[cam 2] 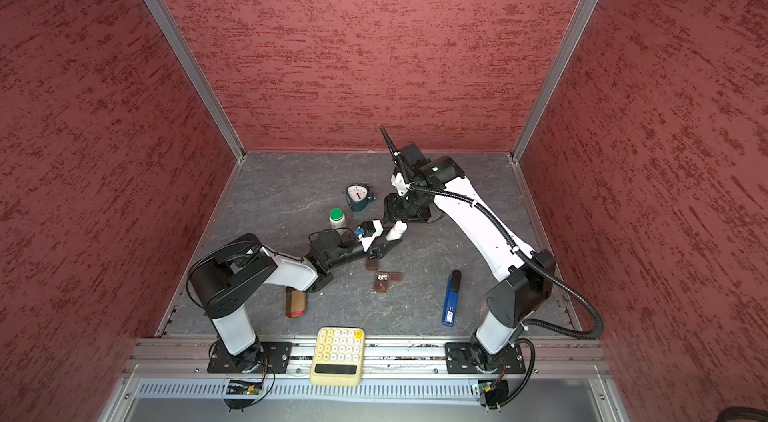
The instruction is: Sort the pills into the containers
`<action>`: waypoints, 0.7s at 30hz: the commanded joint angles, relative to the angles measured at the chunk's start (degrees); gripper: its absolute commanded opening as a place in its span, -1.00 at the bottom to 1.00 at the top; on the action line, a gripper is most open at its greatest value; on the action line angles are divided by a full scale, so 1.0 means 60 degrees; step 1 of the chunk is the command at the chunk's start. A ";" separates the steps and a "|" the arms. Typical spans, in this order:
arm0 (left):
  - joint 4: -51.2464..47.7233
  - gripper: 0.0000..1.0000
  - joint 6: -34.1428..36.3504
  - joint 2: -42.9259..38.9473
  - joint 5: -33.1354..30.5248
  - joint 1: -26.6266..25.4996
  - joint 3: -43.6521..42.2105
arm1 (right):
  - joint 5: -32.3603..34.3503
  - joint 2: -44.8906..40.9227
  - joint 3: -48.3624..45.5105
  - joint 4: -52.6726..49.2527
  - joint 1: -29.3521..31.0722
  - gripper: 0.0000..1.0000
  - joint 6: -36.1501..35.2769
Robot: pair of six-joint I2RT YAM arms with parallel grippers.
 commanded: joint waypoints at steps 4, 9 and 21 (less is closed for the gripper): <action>0.0321 -1.00 -0.0105 -0.0120 0.0095 0.0100 -0.0079 | -0.0369 -0.0579 -0.0424 0.0041 0.0267 0.14 -0.0189; 0.0375 -1.00 -0.0141 -0.0064 0.0132 0.0162 -0.0098 | -0.0366 -0.0942 -0.0751 0.0051 0.0453 0.13 -0.0085; 0.0400 -1.00 -0.0206 -0.0178 0.0199 0.0181 -0.0174 | 0.1129 -0.0751 0.0221 -0.0106 0.0048 0.42 0.0244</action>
